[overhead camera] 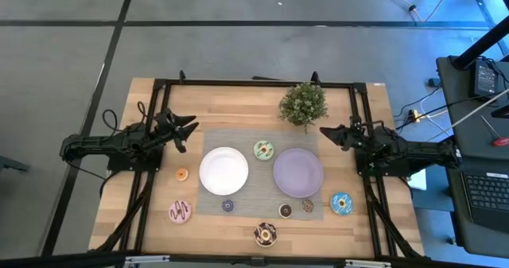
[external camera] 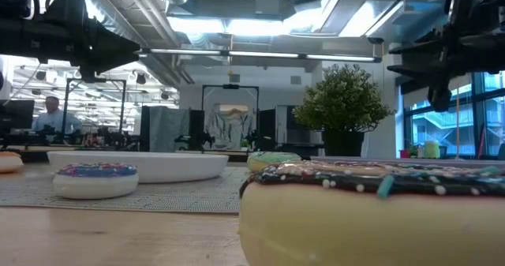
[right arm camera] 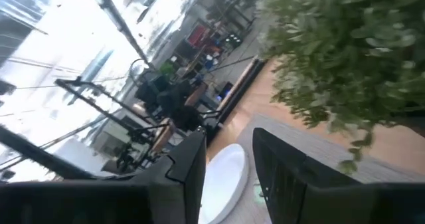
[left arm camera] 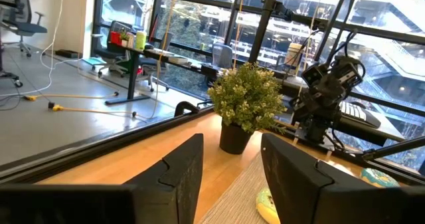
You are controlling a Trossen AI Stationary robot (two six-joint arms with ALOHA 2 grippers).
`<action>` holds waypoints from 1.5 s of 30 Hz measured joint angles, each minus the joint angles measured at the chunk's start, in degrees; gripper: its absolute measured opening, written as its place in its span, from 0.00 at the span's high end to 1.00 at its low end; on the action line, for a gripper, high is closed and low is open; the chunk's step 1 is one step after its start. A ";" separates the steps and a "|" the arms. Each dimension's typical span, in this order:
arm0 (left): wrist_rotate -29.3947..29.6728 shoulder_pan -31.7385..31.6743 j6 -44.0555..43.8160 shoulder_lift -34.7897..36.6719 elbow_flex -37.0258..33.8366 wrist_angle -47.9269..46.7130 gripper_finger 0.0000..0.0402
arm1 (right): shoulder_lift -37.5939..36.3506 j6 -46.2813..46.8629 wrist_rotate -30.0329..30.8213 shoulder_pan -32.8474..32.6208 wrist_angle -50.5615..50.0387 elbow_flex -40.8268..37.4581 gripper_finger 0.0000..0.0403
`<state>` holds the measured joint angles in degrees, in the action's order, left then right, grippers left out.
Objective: Pick & Place donuts
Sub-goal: Put the big blue donut on the purple plate
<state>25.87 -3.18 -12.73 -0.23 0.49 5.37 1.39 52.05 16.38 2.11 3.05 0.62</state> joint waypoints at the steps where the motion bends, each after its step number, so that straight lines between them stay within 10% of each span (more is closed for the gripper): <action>1: 0.02 0.00 0.00 -0.01 -0.01 0.00 0.63 | 0.07 0.03 0.05 0.00 -0.07 0.00 0.67; 14: 0.02 0.01 0.00 -0.02 -0.02 0.02 0.63 | 0.11 -0.95 -1.32 -0.02 5.71 0.00 0.23; 25: 0.19 0.04 -0.13 -0.02 -0.02 0.20 0.63 | 3.28 -13.73 -4.03 -0.02 9.83 8.64 0.20; 37: -4.15 0.04 -6.03 -0.01 -0.01 1.17 0.59 | 23.54 -12.79 -8.23 -0.02 -26.91 36.95 0.20; 45: -1.00 0.04 -6.04 0.00 -0.02 0.92 0.52 | 41.79 14.35 -16.11 -2.07 -70.05 53.20 0.20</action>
<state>24.87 -3.14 -18.77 -0.23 0.47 6.28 43.17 66.41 0.28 0.03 -67.00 53.82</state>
